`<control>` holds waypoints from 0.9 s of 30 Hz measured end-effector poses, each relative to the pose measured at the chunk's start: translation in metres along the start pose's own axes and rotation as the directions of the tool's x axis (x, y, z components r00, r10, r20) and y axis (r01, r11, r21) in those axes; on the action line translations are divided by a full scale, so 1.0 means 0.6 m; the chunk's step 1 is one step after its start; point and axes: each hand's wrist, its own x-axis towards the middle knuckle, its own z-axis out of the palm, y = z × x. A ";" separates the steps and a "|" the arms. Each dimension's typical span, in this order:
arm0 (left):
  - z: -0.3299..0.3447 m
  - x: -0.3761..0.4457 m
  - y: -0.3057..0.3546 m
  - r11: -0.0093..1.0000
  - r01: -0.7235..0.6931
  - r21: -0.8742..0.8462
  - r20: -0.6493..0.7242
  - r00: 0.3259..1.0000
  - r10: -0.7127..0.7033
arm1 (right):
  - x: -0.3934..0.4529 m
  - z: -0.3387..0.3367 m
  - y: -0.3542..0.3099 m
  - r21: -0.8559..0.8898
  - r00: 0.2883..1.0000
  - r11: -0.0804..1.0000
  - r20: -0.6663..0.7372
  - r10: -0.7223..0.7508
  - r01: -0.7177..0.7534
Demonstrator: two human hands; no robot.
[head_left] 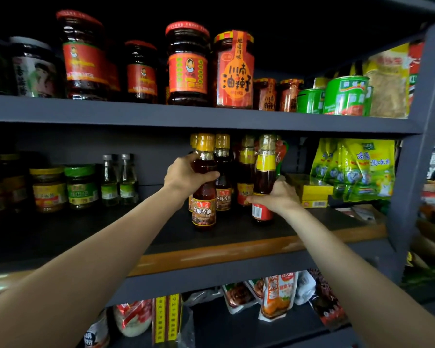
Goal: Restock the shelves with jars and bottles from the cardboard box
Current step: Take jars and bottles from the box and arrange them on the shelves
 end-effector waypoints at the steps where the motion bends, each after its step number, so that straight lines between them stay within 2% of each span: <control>1: 0.001 0.000 0.001 1.000 -0.011 0.009 0.008 1.000 0.011 | 0.001 -0.002 0.001 -0.008 0.999 1.000 0.048 -0.011 0.012; 4: 0.000 -0.001 0.000 0.999 -0.041 -0.012 0.062 0.997 0.042 | 0.005 -0.022 0.007 0.142 0.960 0.990 0.279 -0.020 -0.020; 7: -0.001 -0.002 0.002 0.997 -0.035 -0.063 0.107 0.993 0.042 | 0.009 -0.041 0.012 0.335 0.934 0.932 0.358 0.008 -0.137; 15: 0.002 -0.004 0.002 0.997 -0.060 -0.056 0.092 0.994 0.065 | -0.001 -0.020 -0.008 0.329 0.947 0.943 0.315 -0.058 -0.051; 19: 0.003 -0.003 0.000 0.997 -0.063 -0.052 0.090 0.994 0.068 | 0.000 -0.027 -0.003 0.421 0.926 0.897 0.375 -0.038 -0.133; 21: 0.004 -0.003 -0.001 0.997 -0.060 -0.057 0.087 0.994 0.065 | 0.001 -0.030 0.000 0.459 0.928 0.880 0.368 -0.063 -0.122; 27: 0.003 -0.003 0.000 0.995 -0.064 -0.073 0.102 0.992 0.071 | 0.009 -0.011 -0.008 0.295 0.972 0.955 0.227 -0.067 -0.003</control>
